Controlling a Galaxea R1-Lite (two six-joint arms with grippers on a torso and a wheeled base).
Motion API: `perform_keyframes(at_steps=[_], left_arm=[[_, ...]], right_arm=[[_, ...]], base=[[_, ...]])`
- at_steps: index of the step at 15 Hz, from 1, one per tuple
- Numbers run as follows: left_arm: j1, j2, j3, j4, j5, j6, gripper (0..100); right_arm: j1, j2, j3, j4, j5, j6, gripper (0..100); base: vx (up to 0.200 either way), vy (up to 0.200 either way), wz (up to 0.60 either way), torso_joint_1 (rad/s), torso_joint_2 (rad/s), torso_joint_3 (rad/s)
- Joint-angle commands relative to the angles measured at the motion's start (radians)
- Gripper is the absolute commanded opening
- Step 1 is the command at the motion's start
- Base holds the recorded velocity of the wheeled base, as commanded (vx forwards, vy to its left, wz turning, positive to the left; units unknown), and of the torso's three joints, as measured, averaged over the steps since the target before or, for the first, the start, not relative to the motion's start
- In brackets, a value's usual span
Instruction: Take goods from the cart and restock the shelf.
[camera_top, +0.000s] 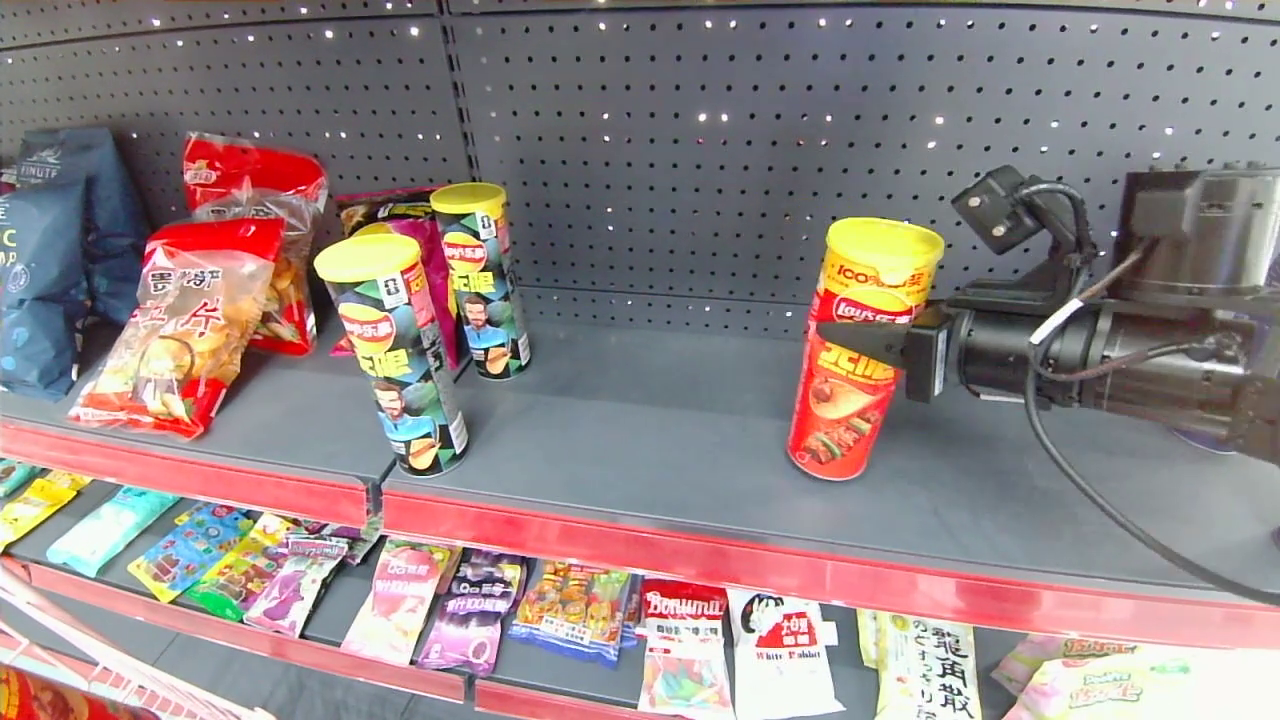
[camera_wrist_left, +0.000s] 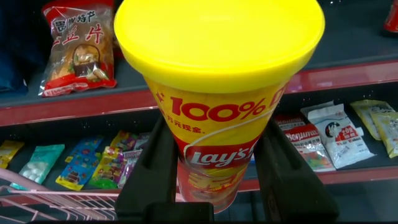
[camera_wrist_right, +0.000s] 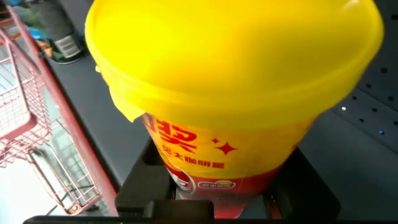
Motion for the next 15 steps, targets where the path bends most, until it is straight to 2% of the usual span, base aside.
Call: perform_keyframes(at_steps=[1, 6, 8, 9, 10, 15], left_arm=[[0.0, 0.001, 0.004, 0.0, 0.0, 0.0, 0], [0.0, -0.005, 0.004, 0.0, 0.0, 0.0, 0], [0.0, -0.005, 0.004, 0.0, 0.001, 0.0, 0], [0.0, -0.003, 0.004, 0.0, 0.001, 0.0, 0], [0.0, -0.005, 0.004, 0.0, 0.001, 0.001, 0], [0.0, -0.012, 0.01, 0.001, 0.001, 0.001, 0]], right_arm=[[0.011, -0.063, 0.035, -0.003, 0.0, -0.001, 0], [0.077, -0.064, 0.085, -0.009, 0.0, -0.002, 0], [0.085, -0.055, 0.099, -0.029, -0.002, -0.004, 0], [0.093, -0.018, 0.111, -0.105, -0.016, -0.007, 0], [0.094, -0.012, 0.113, -0.121, -0.023, -0.005, 0], [0.122, -0.024, 0.168, -0.128, -0.031, -0.007, 0]], base=[[0.0, 0.0, 0.0, 0.0, 0.0, 0.0], [0.0, 0.0, 0.0, 0.0, 0.0, 0.0], [0.0, 0.0, 0.0, 0.0, 0.0, 0.0], [0.0, 0.0, 0.0, 0.0, 0.0, 0.0], [0.0, 0.0, 0.0, 0.0, 0.0, 0.0], [0.0, 0.0, 0.0, 0.0, 0.0, 0.0]])
